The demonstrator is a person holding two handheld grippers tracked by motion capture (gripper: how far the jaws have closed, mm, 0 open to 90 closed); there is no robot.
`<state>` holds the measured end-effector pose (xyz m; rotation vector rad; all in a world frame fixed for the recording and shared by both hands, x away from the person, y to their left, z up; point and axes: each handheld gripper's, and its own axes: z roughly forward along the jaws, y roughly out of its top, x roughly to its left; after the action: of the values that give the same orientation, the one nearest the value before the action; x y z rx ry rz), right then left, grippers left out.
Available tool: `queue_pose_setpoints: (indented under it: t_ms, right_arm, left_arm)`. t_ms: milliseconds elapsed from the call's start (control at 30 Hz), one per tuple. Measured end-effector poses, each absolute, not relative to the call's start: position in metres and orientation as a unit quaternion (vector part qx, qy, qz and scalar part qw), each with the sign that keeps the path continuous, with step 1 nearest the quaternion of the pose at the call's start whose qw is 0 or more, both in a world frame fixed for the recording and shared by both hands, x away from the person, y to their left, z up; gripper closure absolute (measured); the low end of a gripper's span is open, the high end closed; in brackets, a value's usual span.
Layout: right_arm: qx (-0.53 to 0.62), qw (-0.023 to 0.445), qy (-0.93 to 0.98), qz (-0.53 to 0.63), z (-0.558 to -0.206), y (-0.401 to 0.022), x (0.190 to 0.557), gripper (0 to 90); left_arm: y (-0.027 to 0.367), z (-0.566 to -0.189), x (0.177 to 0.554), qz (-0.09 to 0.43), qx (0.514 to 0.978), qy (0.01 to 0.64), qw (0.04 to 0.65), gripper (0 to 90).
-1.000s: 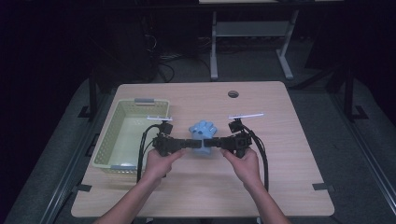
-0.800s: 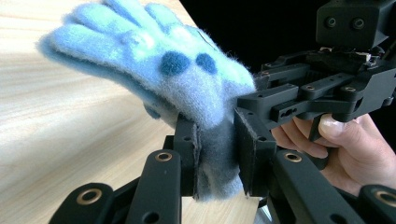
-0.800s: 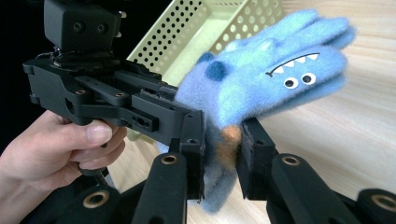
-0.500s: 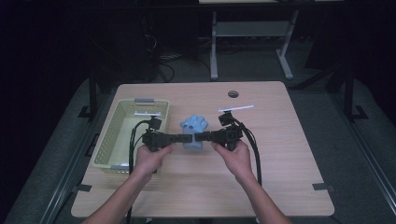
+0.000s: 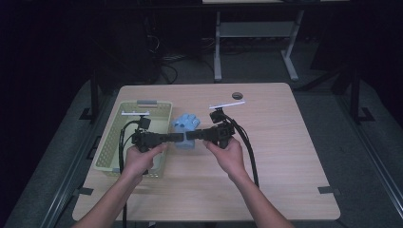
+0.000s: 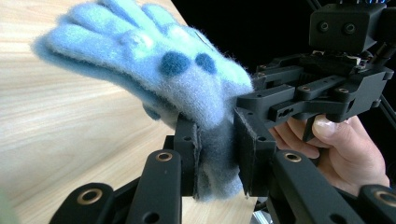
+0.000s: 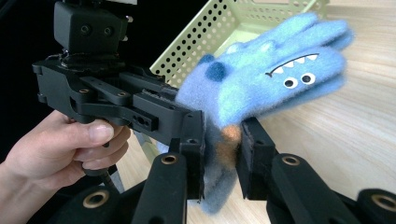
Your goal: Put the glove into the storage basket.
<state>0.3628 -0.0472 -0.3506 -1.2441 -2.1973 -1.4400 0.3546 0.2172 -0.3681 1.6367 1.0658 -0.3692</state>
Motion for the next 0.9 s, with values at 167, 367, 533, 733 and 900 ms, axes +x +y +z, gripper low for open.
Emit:
queue_pose_setpoints:
  t_ms: [167, 367, 533, 733, 900]
  right_arm:
    - [-0.421, 0.116, -0.752, -0.493, -0.346, -0.037, 0.367, 74.4]
    - [-0.412, 0.122, -0.753, -0.499, -0.342, -0.026, 0.37, 74.4]
    - [-0.408, 0.125, -0.755, -0.498, -0.341, -0.019, 0.373, 74.3]
    - [-0.404, 0.126, -0.756, -0.5, -0.339, -0.01, 0.375, 74.2]
    - [-0.402, 0.129, -0.758, -0.498, -0.339, -0.005, 0.376, 74.2]
  left_arm:
    - [0.228, -0.364, 0.356, -0.148, 0.692, 0.447, 0.548, 71.9]
    - [0.24, -0.361, 0.356, -0.15, 0.681, 0.454, 0.554, 72.2]
    - [0.247, -0.361, 0.357, -0.151, 0.68, 0.456, 0.554, 72.3]
    - [0.256, -0.358, 0.358, -0.15, 0.683, 0.454, 0.552, 72.4]
    - [0.262, -0.358, 0.358, -0.151, 0.682, 0.454, 0.553, 72.5]
